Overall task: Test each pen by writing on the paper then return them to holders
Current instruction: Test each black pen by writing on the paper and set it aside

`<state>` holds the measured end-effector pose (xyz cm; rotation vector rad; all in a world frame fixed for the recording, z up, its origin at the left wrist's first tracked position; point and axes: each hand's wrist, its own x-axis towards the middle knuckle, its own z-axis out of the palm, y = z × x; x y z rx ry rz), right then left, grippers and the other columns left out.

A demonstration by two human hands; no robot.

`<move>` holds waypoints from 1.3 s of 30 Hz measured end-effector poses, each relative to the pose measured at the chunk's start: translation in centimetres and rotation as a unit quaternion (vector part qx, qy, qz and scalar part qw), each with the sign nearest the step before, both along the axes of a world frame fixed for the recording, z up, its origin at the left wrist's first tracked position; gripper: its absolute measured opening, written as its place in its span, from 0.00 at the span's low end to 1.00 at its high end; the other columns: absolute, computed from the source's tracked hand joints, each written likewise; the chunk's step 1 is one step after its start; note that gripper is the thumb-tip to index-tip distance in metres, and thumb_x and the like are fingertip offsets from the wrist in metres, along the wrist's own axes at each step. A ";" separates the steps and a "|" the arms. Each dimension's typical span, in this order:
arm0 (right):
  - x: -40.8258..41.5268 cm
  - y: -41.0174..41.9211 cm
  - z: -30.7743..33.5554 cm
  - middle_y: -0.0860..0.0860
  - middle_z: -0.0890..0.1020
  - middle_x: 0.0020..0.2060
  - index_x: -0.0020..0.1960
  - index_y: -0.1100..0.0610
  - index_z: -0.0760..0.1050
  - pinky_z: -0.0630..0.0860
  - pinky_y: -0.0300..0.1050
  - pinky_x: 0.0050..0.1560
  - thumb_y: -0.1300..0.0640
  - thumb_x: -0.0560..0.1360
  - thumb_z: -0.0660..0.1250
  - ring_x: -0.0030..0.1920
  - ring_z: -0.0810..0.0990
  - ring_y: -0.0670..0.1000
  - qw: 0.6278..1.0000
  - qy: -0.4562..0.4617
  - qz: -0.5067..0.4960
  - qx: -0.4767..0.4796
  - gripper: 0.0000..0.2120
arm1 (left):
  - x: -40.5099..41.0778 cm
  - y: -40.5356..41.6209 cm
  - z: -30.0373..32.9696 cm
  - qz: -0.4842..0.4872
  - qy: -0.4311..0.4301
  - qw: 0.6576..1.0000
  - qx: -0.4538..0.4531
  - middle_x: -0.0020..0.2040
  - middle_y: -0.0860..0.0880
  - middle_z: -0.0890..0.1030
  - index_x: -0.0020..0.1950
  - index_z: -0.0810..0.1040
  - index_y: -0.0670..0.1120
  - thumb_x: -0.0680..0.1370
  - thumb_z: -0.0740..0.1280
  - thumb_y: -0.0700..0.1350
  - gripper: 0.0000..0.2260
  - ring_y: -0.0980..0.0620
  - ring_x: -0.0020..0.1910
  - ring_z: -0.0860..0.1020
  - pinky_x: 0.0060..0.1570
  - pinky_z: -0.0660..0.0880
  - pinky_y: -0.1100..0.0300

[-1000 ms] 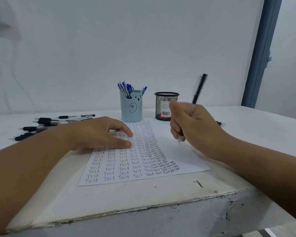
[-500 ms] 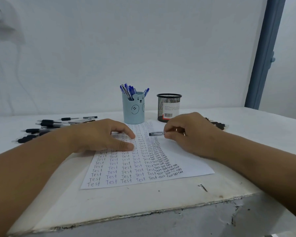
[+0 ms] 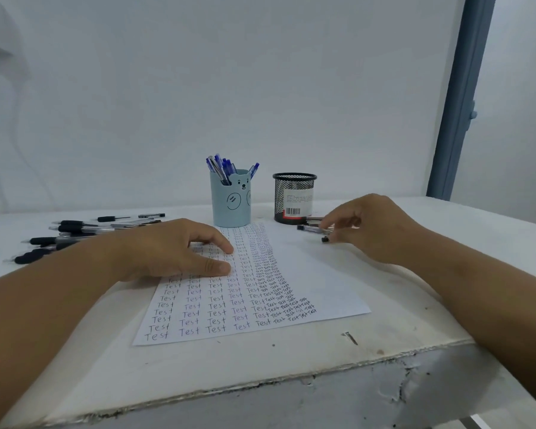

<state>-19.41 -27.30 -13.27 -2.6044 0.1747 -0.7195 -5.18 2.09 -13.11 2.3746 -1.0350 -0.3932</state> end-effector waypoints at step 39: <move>6.3 11.9 -1.1 0.39 0.80 0.46 0.51 0.47 0.81 0.72 0.33 0.47 0.54 0.80 0.66 0.45 0.75 0.38 0.976 0.077 0.156 -0.133 0.06 | 3.3 7.2 3.7 0.140 -0.124 0.982 0.013 0.38 0.55 0.79 0.47 0.85 0.54 0.71 0.76 0.40 0.09 0.64 0.28 0.73 0.36 0.69 0.66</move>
